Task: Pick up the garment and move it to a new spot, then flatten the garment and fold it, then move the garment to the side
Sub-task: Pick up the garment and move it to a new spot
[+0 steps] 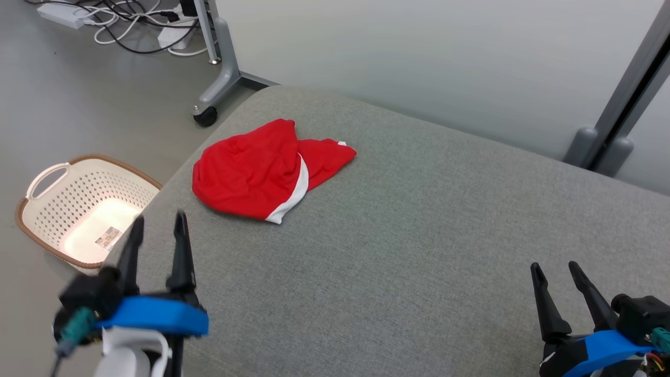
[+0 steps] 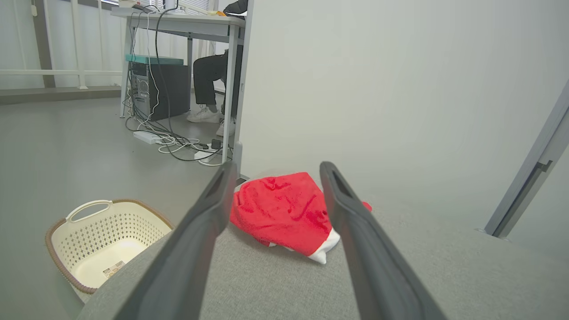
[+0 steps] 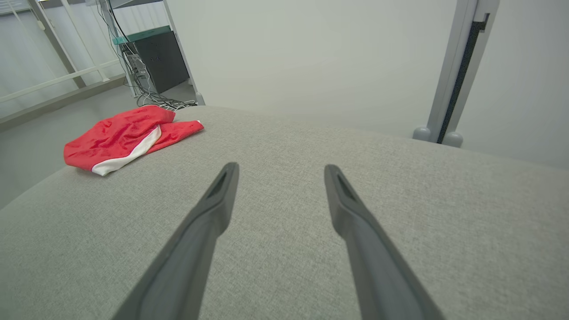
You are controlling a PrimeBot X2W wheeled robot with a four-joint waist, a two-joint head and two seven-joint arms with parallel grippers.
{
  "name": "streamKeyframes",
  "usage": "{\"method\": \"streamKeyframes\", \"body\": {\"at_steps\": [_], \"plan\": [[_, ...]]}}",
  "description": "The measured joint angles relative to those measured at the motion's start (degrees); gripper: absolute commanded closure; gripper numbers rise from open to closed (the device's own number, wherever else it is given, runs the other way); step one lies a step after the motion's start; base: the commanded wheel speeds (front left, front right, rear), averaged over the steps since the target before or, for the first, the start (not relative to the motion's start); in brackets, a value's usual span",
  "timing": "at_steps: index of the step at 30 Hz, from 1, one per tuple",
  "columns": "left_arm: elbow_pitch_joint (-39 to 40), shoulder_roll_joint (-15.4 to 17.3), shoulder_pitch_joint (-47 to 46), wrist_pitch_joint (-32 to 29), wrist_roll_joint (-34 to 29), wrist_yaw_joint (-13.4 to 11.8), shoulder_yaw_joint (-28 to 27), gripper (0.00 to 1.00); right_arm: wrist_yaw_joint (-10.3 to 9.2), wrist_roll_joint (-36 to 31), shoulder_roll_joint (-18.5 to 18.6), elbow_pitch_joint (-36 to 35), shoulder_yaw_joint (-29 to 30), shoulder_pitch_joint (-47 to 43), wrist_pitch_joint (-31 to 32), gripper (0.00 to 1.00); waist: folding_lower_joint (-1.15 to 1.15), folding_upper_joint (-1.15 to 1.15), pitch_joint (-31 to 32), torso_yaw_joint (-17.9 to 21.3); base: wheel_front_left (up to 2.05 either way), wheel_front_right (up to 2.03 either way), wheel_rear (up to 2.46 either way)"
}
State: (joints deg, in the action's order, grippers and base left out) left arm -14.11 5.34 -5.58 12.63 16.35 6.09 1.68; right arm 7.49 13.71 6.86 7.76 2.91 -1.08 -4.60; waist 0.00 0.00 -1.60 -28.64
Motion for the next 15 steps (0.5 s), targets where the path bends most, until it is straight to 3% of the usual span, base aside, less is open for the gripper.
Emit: {"method": "streamKeyframes", "body": {"at_steps": [3, 7, 15], "plan": [[4.8, 0.7, -3.7, -6.0, 2.1, -0.3, -1.1, 0.00, 0.00, 0.1, 0.2, -0.2, 0.2, 0.1, 0.0, 0.00, 0.00, 0.00, -1.1, 0.5, 0.00, 0.00, 0.00], [6.2, 4.4, -10.8, -15.9, 4.0, -1.5, -3.4, 0.00, 0.00, -0.2, 1.0, -1.3, -0.4, 2.2, 0.0, 0.00, 0.00, 0.00, -3.8, 2.3, 0.00, 0.00, 0.00], [-5.5, 11.5, -22.0, -25.4, 6.2, -5.0, -8.8, 0.00, 0.00, -1.4, 2.9, -5.2, -3.8, 7.6, 0.2, 0.00, 0.01, 0.00, -12.0, 10.4, 0.00, 0.00, 0.00]]}}
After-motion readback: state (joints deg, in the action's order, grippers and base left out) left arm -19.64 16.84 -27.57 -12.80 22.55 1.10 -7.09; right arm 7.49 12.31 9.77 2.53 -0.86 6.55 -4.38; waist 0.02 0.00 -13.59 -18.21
